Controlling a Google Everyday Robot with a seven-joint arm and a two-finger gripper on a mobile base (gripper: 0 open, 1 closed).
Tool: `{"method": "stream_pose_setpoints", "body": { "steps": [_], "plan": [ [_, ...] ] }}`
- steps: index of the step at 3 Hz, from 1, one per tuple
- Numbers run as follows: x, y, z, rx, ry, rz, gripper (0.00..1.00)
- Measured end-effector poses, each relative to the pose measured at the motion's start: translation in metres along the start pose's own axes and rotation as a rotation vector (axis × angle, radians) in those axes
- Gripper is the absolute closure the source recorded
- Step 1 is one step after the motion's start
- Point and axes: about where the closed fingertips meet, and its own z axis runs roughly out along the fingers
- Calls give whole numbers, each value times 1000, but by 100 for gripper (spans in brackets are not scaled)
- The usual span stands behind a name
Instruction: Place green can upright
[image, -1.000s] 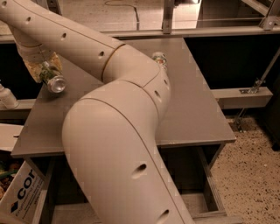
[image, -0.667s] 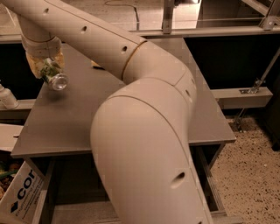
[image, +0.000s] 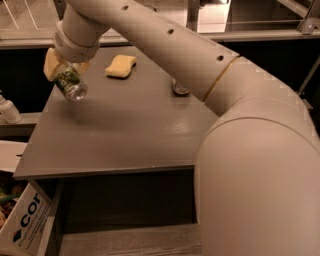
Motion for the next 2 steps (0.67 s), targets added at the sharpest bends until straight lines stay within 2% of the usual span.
{"method": "stream_pose_setpoints", "body": {
  "steps": [1, 2],
  "plan": [
    [-2, 14, -11, 8, 25, 28, 100],
    [-2, 13, -10, 10, 24, 26, 100]
  ]
}}
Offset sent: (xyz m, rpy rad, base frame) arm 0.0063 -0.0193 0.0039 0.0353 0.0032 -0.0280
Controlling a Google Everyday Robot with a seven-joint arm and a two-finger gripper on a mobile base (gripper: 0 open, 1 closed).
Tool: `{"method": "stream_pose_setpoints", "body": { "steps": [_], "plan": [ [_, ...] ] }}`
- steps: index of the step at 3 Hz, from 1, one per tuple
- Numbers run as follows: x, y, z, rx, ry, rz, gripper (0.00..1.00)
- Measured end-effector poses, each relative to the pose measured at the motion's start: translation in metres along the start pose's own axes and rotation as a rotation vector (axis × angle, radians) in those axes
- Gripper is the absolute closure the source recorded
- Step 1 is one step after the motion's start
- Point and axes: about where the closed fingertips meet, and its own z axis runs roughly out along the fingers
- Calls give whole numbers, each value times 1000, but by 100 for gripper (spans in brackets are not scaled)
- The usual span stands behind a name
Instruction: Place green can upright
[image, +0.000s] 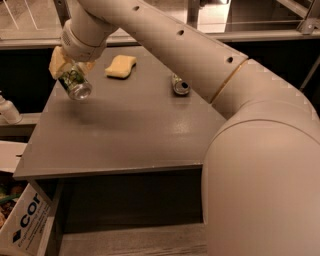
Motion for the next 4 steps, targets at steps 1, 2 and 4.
{"method": "stream_pose_setpoints", "body": {
  "steps": [1, 2, 4],
  "plan": [
    [-2, -3, -1, 9, 59, -16, 100],
    [-27, -5, -9, 9, 145, -76, 100],
    [-61, 5, -11, 4, 289, -123, 100]
  ]
}}
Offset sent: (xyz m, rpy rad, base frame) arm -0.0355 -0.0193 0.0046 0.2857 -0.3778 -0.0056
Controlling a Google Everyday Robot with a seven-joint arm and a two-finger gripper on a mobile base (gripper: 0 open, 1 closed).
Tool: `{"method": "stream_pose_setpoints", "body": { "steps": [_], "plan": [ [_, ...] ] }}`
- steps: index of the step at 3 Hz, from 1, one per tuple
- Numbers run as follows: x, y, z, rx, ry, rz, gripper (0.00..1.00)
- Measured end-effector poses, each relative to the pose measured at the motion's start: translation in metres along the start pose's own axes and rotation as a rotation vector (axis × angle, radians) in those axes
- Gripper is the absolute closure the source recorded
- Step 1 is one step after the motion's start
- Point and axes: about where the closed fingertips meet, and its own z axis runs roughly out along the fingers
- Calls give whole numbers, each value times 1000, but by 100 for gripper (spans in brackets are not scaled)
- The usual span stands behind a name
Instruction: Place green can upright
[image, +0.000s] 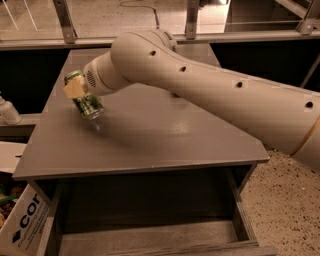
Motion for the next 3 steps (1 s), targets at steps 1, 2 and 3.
{"method": "stream_pose_setpoints", "body": {
  "steps": [1, 2, 3],
  "plan": [
    [14, -10, 8, 9, -9, -54, 100],
    [19, -12, 12, 33, 11, -84, 100],
    [12, -9, 9, 65, 57, -97, 100]
  ]
}}
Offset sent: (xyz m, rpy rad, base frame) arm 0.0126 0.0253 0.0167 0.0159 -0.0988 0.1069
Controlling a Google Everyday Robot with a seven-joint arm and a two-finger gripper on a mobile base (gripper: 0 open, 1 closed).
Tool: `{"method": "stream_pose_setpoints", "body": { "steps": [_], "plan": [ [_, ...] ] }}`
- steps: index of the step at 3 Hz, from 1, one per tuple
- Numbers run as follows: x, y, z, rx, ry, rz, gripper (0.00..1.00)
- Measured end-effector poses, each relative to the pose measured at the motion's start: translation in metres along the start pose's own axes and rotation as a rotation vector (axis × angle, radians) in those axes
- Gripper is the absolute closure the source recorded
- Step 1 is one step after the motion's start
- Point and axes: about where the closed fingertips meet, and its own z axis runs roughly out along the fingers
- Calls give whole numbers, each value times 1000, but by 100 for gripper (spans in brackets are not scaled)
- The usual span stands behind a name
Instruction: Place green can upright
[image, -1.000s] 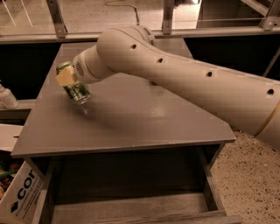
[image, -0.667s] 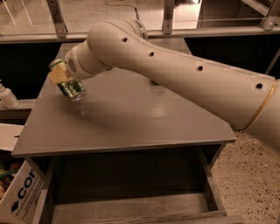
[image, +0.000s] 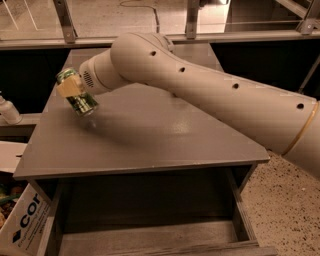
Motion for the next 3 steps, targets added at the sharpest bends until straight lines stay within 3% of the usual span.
{"method": "stream_pose_setpoints", "body": {
  "steps": [3],
  "plan": [
    [4, 18, -51, 55, 298, 1, 100]
  ]
}}
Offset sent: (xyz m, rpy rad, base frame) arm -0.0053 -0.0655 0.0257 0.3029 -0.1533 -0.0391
